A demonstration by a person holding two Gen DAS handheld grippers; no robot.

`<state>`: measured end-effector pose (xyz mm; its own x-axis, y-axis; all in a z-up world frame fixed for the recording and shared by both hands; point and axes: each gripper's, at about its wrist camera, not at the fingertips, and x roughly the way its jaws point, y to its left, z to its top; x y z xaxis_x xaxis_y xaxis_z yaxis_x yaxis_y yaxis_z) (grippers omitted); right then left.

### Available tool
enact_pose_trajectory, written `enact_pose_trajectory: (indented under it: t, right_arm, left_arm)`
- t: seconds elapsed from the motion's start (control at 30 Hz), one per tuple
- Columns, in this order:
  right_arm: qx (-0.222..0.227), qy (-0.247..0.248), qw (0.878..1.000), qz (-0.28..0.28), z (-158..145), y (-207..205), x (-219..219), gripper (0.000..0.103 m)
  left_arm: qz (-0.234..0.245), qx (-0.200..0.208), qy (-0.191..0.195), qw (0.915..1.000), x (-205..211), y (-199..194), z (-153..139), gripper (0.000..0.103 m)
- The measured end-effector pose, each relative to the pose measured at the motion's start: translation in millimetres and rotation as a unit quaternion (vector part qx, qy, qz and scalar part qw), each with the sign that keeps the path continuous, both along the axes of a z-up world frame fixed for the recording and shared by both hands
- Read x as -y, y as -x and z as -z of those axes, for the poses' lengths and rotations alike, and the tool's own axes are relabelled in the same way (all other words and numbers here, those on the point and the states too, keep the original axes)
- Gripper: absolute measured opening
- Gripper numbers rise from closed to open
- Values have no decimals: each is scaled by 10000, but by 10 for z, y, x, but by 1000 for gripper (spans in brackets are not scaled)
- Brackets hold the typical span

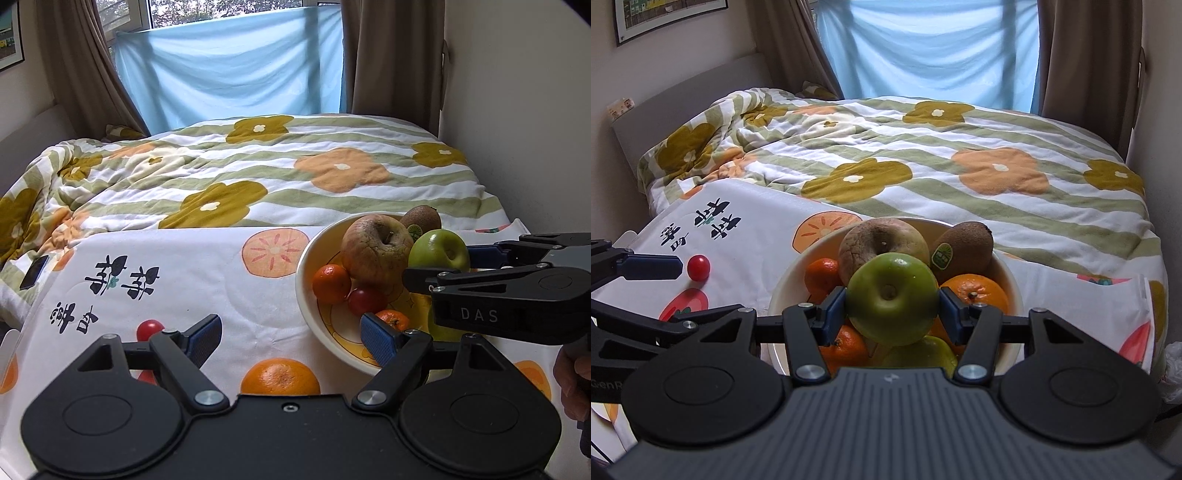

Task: Organize fruits
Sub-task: 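Open both tools to release tomato and apple into the bowl, withdraw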

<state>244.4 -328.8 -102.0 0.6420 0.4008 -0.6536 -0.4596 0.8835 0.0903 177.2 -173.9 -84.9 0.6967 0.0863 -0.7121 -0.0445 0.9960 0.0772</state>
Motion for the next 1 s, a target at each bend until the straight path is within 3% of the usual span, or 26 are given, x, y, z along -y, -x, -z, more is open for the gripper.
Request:
enact_pose_trajectory:
  t: [0.07,0.2,0.57,1.0]
  right_arm:
    - [-4,23,10000,-62,32,3,-36,69]
    - [130,208,9996,-116,63,41,-114,93]
    - [229,190,9995,-41,-25,138,-62,93]
    - [348,55,9993,-107,-457,527,-90,93]
  left_arm:
    - [-48,-9,-25,10000,-28,15,8,85]
    - [-125,-46,28,9999,-78,56,30,85]
    - [-234,6,121,9997,-115,236,-40,86]
    - [-503,299,177,9981,-231,723,-374,86]
